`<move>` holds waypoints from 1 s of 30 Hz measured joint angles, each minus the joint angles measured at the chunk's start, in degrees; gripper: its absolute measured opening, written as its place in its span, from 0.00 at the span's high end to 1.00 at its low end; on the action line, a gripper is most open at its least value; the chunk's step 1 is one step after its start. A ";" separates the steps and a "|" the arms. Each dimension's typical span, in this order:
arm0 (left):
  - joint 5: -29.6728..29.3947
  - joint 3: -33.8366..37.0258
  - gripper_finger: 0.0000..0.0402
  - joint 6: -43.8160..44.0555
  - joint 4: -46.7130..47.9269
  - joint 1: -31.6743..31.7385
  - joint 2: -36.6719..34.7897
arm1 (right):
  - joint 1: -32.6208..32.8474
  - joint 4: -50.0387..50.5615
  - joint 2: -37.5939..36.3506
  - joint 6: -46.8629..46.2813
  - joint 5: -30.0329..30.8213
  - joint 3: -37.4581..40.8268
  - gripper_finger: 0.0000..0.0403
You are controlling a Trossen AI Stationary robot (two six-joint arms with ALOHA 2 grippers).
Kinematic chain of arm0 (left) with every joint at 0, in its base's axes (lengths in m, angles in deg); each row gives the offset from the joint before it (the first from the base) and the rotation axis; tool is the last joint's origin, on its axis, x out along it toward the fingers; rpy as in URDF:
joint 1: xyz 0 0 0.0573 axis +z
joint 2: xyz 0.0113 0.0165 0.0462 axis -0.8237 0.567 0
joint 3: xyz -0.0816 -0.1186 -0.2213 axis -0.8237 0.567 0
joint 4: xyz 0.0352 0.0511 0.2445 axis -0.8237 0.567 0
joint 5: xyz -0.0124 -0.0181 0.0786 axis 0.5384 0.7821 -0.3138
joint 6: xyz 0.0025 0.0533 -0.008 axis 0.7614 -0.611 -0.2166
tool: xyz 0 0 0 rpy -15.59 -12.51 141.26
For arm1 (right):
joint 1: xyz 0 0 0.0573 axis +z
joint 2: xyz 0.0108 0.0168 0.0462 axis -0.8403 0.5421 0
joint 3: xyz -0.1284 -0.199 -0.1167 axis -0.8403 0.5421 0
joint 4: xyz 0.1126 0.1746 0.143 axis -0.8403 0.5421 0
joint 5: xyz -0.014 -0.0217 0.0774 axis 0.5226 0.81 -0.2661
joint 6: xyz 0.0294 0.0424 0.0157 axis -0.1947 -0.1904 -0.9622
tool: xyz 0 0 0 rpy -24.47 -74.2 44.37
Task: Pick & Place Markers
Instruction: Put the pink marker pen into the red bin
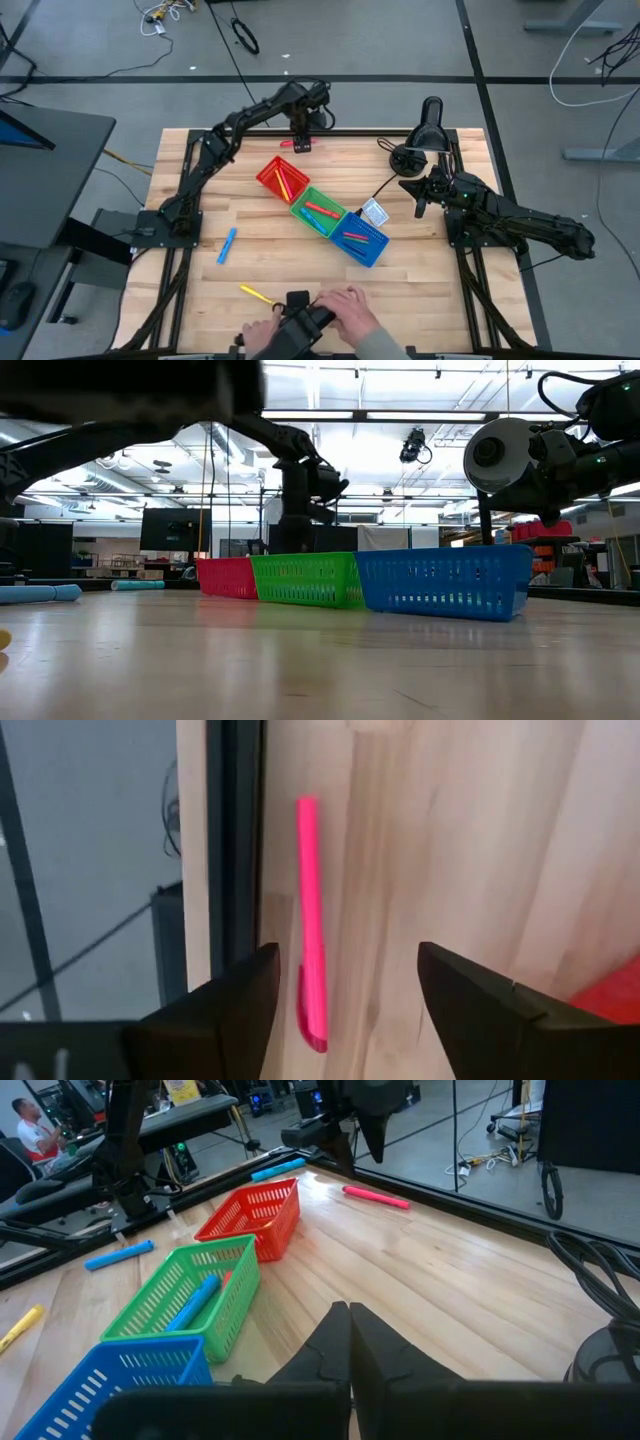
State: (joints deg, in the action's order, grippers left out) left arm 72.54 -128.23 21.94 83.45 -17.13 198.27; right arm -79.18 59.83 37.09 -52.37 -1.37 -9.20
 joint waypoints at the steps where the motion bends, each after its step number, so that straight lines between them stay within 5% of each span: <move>1: 0.00 0.58 0.39 0.01 -0.08 0.31 0.00 | -0.02 0.00 -0.02 0.01 0.00 0.00 1.00; 20: -4.06 13.17 0.40 -4.57 -10.58 2.67 -0.12 | 0.00 0.00 -0.02 0.00 0.00 0.00 1.00; 30: -0.54 14.69 0.41 -9.30 -12.24 2.91 -0.38 | -0.02 0.00 -0.02 -0.01 0.00 0.00 1.00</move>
State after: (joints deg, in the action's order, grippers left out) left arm 72.00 -113.54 12.64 71.21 -14.23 197.89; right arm -79.19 59.83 37.07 -52.37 -1.37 -9.20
